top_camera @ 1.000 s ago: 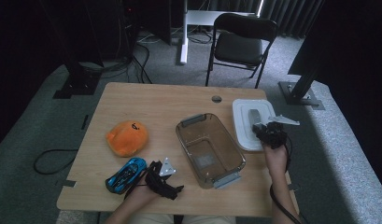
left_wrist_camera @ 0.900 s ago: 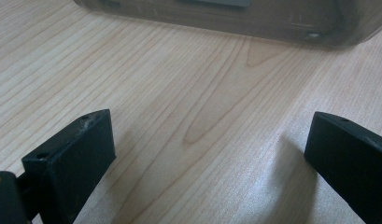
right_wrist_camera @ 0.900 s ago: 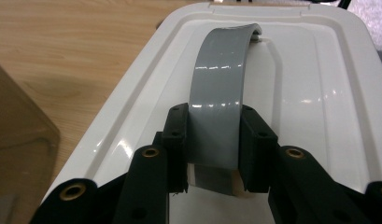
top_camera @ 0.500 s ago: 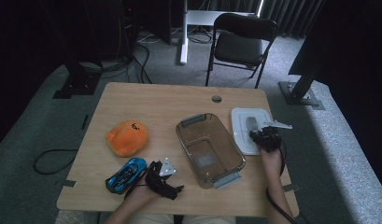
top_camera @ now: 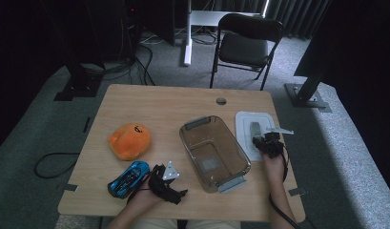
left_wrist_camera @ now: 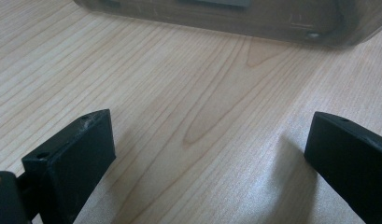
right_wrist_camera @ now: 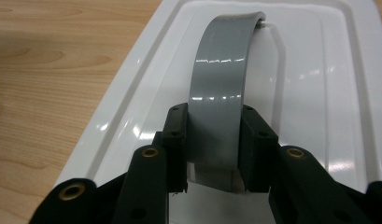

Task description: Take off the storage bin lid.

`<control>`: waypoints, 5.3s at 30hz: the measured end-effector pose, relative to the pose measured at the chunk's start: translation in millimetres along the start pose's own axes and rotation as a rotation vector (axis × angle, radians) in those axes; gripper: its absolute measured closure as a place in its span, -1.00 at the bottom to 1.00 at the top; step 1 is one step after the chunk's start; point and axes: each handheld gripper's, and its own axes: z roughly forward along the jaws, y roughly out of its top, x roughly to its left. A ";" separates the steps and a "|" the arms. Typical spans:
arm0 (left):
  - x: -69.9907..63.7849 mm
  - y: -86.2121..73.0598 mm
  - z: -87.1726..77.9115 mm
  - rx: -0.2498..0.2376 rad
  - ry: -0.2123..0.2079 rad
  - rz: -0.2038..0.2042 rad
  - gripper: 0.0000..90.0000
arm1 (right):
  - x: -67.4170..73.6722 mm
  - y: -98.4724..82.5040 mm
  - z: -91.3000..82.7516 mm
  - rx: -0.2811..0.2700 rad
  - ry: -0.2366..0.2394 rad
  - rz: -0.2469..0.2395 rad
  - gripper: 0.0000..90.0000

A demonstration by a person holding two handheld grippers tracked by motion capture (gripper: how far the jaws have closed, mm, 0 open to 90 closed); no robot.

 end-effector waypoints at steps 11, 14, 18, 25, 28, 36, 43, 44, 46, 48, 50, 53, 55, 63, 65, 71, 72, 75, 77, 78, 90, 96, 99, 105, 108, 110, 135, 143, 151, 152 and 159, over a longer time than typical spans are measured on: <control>-0.8 0.9 0.5 0.002 0.012 -0.011 -0.95 | -0.2 5.6 -18.8 -0.016 0.030 0.019 -0.32; -1.2 3.7 1.6 0.015 0.024 -0.026 -0.95 | -0.3 5.1 -26.9 -0.023 0.069 0.014 -0.72; -0.7 10.7 4.9 0.041 0.052 -0.054 -0.95 | 4.6 1.0 -33.3 -0.018 0.091 -0.040 -0.75; 0.3 25.1 7.6 0.002 0.083 -0.073 -0.95 | 13.3 -6.7 -39.6 -0.030 0.135 -0.070 -0.75; 1.1 34.0 9.1 -0.001 0.100 -0.064 -0.95 | 20.0 -12.2 -40.6 -0.034 0.158 -0.084 -0.75; 1.2 50.5 13.7 0.016 0.120 -0.028 -0.95 | 39.0 -25.6 -40.3 -0.002 0.202 -0.144 -0.75; 7.4 54.1 12.1 0.030 0.148 -0.049 -0.95 | 46.7 -35.3 -40.4 0.007 0.248 -0.143 -0.70; 7.7 55.1 12.1 0.034 0.157 -0.050 -0.95 | 47.1 -36.9 -40.7 0.003 0.255 -0.138 -0.70; 9.2 57.2 11.4 0.041 0.181 -0.044 -0.95 | 48.4 -39.5 -40.6 0.021 0.289 -0.133 -0.70; 10.4 59.0 9.2 0.043 0.200 -0.044 -0.95 | 51.8 -42.2 -42.0 0.026 0.289 -0.145 -0.70; 11.4 59.3 5.6 0.033 0.202 -0.052 -0.95 | 55.4 -44.3 -44.6 0.025 0.270 -0.161 -0.70; 13.1 57.9 0.9 0.026 0.210 -0.052 -0.95 | 58.6 -48.3 -48.2 0.022 0.277 -0.161 -0.70; 16.3 56.9 -0.3 0.030 0.211 -0.056 -0.95 | 61.4 -51.4 -49.8 0.033 0.295 -0.164 -0.70; 28.0 56.6 -0.9 0.042 0.239 -0.066 -0.95 | 70.5 -59.6 -57.3 0.065 0.342 -0.207 -0.70; 31.0 58.3 -0.3 0.050 0.249 -0.063 -0.95 | 72.5 -60.8 -58.2 0.067 0.354 -0.213 -0.70; 40.0 60.1 0.6 0.055 0.263 -0.075 -0.95 | 78.0 -64.3 -58.0 0.069 0.384 -0.220 -0.70; 41.5 59.6 0.4 0.053 0.260 -0.079 -0.95 | 78.9 -64.5 -58.0 0.069 0.385 -0.221 -0.70; 46.9 56.9 0.8 0.050 0.240 -0.094 -0.95 | 81.4 -65.3 -57.5 0.066 0.393 -0.227 -0.70; 50.4 55.0 0.6 0.046 0.236 -0.104 -0.95 | 83.6 -65.2 -57.3 0.069 0.399 -0.233 -0.70; 51.8 54.6 0.1 0.046 0.239 -0.109 -0.95 | 84.3 -64.9 -56.7 0.066 0.404 -0.239 -0.70; 80.1 54.6 -18.0 0.065 0.316 -0.129 -0.95 | 107.5 -60.6 -50.3 0.046 0.425 -0.273 -0.72; 93.3 50.1 -28.7 0.077 0.323 -0.152 -0.92 | 122.6 -57.8 -46.2 0.039 0.438 -0.293 -0.72; 97.5 50.6 -36.4 0.063 0.325 -0.160 -0.92 | 128.1 -56.6 -44.4 0.035 0.447 -0.297 -0.72; 99.4 53.9 -52.9 0.043 0.343 -0.123 -0.91 | 133.1 -57.2 -40.0 0.034 0.448 -0.295 -0.72; 100.8 53.8 -59.7 0.042 0.370 -0.110 -0.91 | 133.9 -58.0 -39.4 0.037 0.451 -0.292 -0.72; 104.3 53.8 -67.6 0.013 0.368 -0.138 -0.91 | 135.4 -57.6 -38.0 0.040 0.453 -0.297 -0.72; 150.3 18.8 -129.4 -0.110 0.361 -0.236 -0.91 | 131.6 -60.8 -35.5 0.058 0.439 -0.299 -0.72; 163.3 -1.9 -119.7 -0.047 0.345 -0.254 -0.89 | 130.8 -60.5 -35.1 0.057 0.438 -0.295 -0.72; 172.5 -15.7 -107.1 0.027 0.321 -0.252 -0.84 | 128.7 -60.3 -32.8 0.062 0.436 -0.287 -0.72; 173.4 -17.1 -105.8 0.035 0.322 -0.258 -0.84 | 128.7 -60.2 -32.8 0.063 0.437 -0.287 -0.72; 179.1 -24.7 -101.5 0.084 0.338 -0.346 -0.66 | 130.6 -60.4 -32.3 0.070 0.440 -0.294 -0.72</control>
